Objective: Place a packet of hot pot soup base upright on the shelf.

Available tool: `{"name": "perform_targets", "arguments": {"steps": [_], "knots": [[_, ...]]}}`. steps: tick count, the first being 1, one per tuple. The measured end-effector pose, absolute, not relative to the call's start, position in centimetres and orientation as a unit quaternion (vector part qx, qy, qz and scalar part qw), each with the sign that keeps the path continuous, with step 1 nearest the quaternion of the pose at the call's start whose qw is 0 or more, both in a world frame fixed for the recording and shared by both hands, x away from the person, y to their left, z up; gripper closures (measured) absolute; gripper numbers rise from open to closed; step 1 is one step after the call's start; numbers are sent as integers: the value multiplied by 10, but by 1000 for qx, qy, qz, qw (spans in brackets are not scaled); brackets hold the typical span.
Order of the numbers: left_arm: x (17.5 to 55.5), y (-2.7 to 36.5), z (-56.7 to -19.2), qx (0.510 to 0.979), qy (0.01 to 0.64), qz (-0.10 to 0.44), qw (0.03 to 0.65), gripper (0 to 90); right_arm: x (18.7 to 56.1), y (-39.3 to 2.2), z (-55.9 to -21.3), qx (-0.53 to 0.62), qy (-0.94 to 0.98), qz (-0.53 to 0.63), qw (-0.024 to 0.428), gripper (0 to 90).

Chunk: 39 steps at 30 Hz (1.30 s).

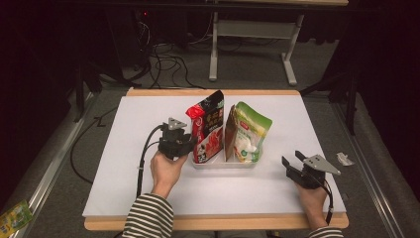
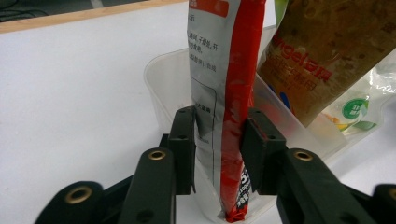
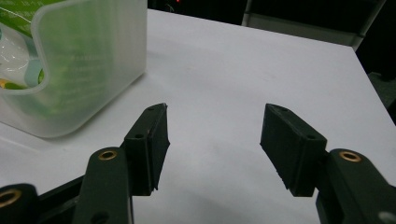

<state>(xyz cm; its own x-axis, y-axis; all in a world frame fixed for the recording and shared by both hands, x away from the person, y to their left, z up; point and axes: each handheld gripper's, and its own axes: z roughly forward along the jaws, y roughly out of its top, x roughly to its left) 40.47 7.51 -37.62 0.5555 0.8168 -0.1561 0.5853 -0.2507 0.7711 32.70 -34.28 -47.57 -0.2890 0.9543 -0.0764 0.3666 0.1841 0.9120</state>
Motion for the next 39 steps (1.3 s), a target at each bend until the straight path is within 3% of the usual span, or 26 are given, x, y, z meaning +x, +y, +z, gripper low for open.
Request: {"name": "perform_targets", "arguments": {"steps": [2, 4, 6, 18, 27, 39], "knots": [[404, 78, -377, 778, 452, 131, 417, 717, 327, -343, -476, 482, 685, 419, 351, 419], [399, 78, -378, 785, 438, 132, 418, 858, 327, -342, -476, 483, 684, 418, 351, 419], [395, 75, -378, 791, 432, 139, 410, 890, 327, -342, -476, 483, 685, 418, 350, 419], [385, 80, -385, 790, 422, 129, 424, 893, 327, -342, -476, 483, 686, 417, 351, 419], [374, 107, -389, 774, 415, 147, 454, 691, 327, -343, -475, 489, 682, 420, 346, 426], [369, 153, -406, 740, 452, 195, 459, 546, 330, -345, -475, 498, 682, 420, 332, 452]]}}
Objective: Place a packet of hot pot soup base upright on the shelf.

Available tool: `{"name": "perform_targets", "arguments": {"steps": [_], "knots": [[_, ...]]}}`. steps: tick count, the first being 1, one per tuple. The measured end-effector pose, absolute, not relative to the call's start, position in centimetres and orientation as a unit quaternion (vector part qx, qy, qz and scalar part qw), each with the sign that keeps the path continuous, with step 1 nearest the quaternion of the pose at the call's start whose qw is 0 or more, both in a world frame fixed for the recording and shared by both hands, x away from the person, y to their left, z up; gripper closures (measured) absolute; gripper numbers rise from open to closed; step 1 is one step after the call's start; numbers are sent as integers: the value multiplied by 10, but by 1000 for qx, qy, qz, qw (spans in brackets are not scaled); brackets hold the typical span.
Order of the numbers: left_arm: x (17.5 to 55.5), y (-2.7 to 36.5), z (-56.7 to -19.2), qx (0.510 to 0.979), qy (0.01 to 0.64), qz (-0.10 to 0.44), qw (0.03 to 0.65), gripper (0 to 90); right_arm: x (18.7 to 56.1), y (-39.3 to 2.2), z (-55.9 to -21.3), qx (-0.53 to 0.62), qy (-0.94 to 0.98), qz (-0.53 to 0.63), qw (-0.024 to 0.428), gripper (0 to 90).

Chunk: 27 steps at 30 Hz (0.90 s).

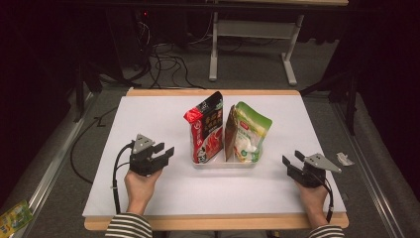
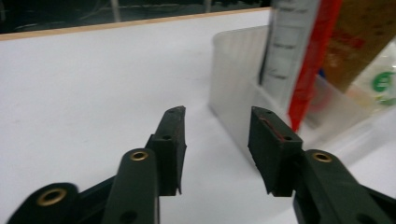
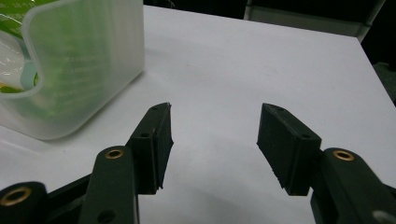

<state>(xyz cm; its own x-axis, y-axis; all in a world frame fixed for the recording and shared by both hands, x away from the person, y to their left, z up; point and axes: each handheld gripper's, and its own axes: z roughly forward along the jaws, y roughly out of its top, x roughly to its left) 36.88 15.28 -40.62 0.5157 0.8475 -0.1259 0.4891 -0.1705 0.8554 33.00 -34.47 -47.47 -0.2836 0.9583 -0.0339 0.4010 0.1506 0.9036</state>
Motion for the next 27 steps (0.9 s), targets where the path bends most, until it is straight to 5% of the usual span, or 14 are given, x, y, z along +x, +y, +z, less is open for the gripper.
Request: {"name": "perform_targets", "arguments": {"steps": [27], "knots": [[384, 174, -467, 712, 498, 269, 416, 418, 330, -358, -472, 516, 676, 416, 322, 452]]}}
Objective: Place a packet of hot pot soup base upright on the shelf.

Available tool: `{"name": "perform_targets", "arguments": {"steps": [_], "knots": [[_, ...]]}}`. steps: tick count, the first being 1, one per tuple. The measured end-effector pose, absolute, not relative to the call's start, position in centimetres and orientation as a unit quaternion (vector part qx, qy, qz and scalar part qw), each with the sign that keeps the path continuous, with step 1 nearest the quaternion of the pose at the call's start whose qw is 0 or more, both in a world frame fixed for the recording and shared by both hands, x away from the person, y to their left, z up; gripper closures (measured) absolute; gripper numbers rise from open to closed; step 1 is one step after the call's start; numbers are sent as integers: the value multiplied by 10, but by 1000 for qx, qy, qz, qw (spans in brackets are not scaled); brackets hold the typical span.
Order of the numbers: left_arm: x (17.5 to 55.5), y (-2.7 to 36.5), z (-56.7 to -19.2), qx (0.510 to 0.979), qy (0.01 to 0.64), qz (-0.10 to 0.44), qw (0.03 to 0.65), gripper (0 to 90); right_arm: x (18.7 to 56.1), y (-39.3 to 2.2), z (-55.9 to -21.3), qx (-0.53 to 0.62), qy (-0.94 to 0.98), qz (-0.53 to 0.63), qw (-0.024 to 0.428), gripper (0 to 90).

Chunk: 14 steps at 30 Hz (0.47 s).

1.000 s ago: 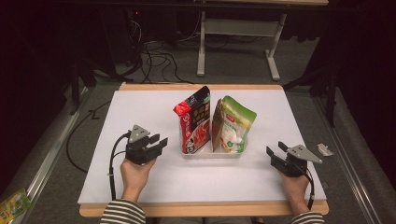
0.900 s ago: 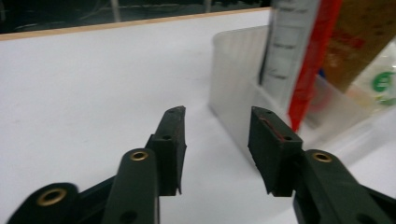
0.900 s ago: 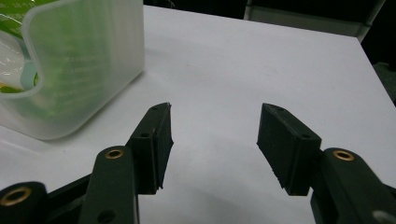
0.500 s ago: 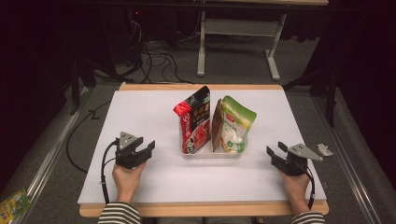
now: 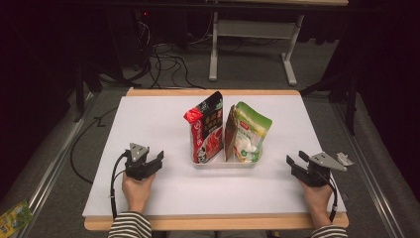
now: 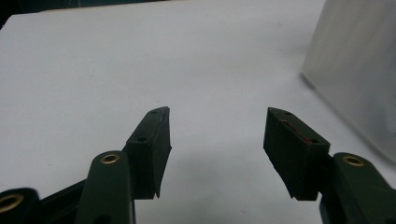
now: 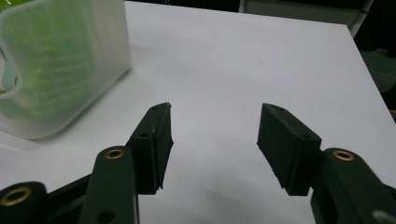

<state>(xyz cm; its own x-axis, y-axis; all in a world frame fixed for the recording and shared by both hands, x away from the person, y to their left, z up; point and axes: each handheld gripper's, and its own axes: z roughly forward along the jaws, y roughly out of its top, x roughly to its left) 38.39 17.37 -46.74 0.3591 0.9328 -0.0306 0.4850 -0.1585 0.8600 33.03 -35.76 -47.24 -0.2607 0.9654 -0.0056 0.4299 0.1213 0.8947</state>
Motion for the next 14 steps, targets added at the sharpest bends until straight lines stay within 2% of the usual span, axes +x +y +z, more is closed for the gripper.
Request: {"name": "perform_targets", "arguments": {"steps": [7, 14], "knots": [[385, 175, -483, 719, 506, 270, 394, 415, 330, -359, -474, 520, 672, 417, 322, 450], [383, 174, -483, 719, 501, 277, 395, 410, 330, -358, -475, 516, 675, 415, 325, 446]]}}
